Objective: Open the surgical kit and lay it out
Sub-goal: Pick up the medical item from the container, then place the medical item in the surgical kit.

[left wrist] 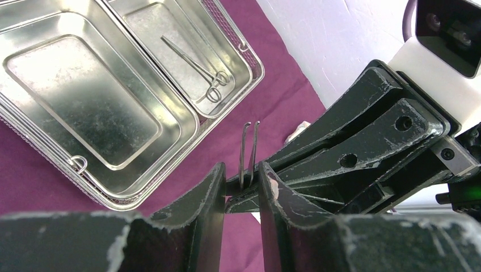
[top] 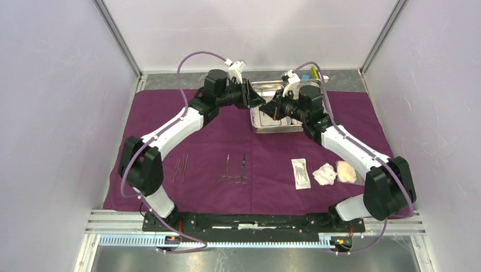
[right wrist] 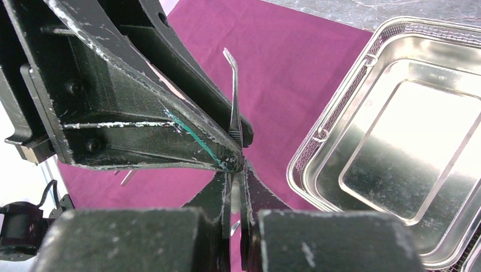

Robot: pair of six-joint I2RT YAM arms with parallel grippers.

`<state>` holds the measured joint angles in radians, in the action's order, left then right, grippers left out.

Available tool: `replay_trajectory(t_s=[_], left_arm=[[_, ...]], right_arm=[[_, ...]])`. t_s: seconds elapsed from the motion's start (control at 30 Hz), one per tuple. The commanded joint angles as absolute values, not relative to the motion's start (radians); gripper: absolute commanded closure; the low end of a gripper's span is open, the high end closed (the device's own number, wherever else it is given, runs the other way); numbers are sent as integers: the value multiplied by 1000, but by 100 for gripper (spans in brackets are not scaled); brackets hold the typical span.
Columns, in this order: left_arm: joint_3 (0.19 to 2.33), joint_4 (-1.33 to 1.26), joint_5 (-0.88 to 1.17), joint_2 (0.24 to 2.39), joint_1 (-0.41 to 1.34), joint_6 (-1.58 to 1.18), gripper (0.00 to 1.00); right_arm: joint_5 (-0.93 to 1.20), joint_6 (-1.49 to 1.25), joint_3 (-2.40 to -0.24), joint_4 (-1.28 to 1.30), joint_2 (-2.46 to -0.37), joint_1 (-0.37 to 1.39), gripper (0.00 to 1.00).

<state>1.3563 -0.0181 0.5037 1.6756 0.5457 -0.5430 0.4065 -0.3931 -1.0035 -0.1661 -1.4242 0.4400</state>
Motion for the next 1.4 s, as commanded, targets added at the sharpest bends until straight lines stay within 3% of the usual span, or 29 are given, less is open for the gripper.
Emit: replay_trajectory(t_s=[0.0,0.43,0.83,1.1,1.37], left_arm=[[1385,-58,532,1691,551,-580,67],[1388,-66,546,1695,557,-580,87],[1391,93,424,1611,548,-394,89],[1290,407,274,1451,536,-146,85],[1180,677,276,1319,421,-4,84]], right_arm=[[412,-405,-1000,-219,-1427,437,100],[408,-405,-997,-224,-1430,436,98],[409,-264,-969,-199,-1375,423,47],[404,-59,-924,-119,-1279,351,38],[421,60,-859,-79,-1250,278,35]])
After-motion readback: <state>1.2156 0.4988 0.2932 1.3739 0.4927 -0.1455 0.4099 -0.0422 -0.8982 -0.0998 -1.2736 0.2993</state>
